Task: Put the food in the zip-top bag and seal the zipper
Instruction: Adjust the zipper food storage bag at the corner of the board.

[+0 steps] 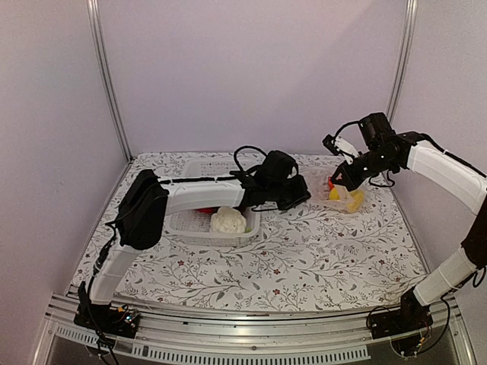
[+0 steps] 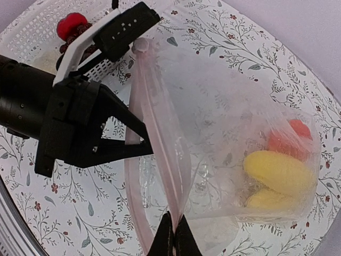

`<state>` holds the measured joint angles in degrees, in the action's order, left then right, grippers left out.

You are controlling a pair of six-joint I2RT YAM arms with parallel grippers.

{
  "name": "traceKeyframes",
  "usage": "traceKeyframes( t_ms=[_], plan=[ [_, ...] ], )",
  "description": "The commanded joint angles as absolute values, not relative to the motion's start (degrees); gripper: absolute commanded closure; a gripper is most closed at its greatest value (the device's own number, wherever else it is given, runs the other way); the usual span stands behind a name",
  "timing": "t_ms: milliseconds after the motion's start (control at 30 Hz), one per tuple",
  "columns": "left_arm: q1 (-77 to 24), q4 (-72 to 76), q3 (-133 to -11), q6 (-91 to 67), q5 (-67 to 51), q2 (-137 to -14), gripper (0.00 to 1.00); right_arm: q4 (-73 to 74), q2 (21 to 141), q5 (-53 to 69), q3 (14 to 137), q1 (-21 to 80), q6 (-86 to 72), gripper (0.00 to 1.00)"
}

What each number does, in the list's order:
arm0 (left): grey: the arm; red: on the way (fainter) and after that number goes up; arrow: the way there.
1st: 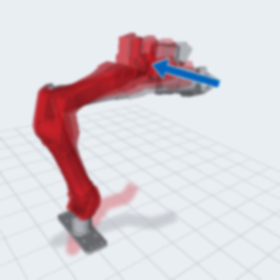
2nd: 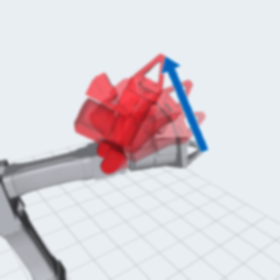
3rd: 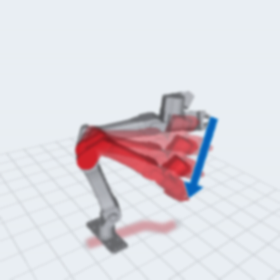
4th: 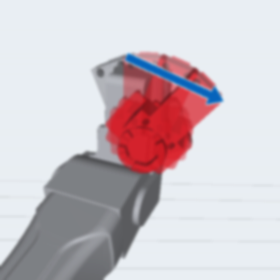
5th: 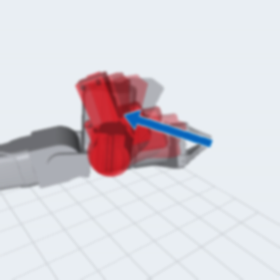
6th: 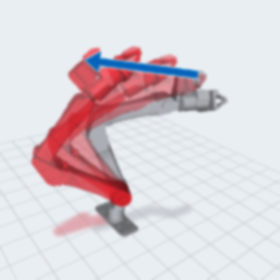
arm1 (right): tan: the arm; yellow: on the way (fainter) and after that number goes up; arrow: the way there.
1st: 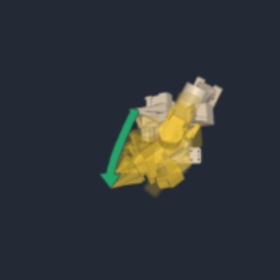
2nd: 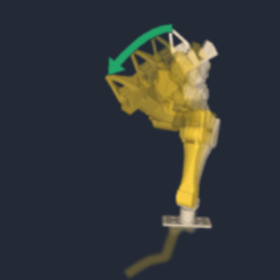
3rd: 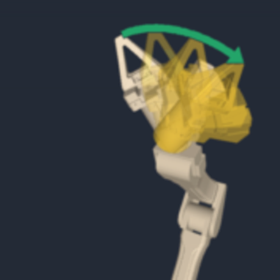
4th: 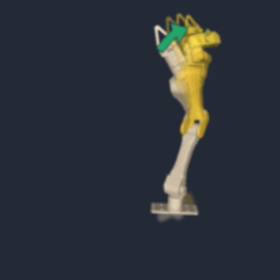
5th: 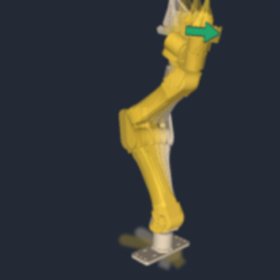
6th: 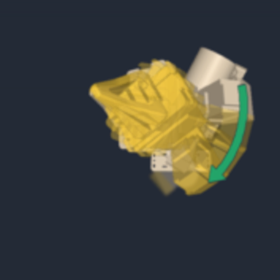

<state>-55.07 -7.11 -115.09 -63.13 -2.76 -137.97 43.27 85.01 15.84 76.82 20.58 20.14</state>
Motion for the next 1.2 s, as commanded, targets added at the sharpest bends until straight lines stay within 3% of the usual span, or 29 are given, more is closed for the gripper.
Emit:
traceKeyframes(
  t_ms=[0, 67, 200, 300, 467, 600, 700, 800, 867, 1167],
  plan=[
    [-54.55, -3.34, -118.01, -64.01, -4.31, -138.5, 1.0, 42.62, 83.5, 5.08, 73.26, 21.35, 20.21, 0.93],
    [-54.91, -2.99, -117.76, -63.78, -4.1, -137.64, 1.0, 41.52, 83.7, 0.57, 72.22, 21.38, 19.88, 0.77],
    [-55.45, -2.86, -117.21, -63.08, -3.26, -136.24, 1.0, 40.39, 83.85, -5.12, 71.83, 21.39, 18.94, 0.72],
    [-55.59, -2.9, -117.14, -62.95, -2.96, -135.65, 1.0, 39.67, 83.55, -9.41, 72.47, 21.37, 18.4, 0.73],
    [-55.65, -3.16, -117.05, -63.06, -2.29, -135.4, 1.0, 36.27, 81.75, -26.49, 73.79, 21.46, 20.6, 0.91],
    [-55.58, -2.91, -117.41, -62.24, -3.04, -135.06, 1.0, 29.91, 79.35, -38.7, 70.76, 23.59, 26.74, 0.93],
    [-55.65, 0.8, -115.83, -60.39, -3.36, -133.56, 1.0, 32.91, 78.63, -30.73, 71.67, 23.82, 25.93, 0.92],
    [-55.73, 2.1, -115.45, -59.48, -3.87, -133.18, 1.0, 36.81, 78.39, -17.5, 73.82, 23.72, 21.17, 0.75],
    [-55.77, 2.55, -115.07, -59.47, -4.29, -133.04, 1.0, 37.09, 78.65, -14.07, 74.28, 23.69, 19.76, 0.69],
    [-56.03, 3.27, -113.38, -58.3, -4.35, -131.67, 1.0, 35.08, 80.22, -10.45, 76.62, 23.69, 20.96, 0.74]
  ],
)
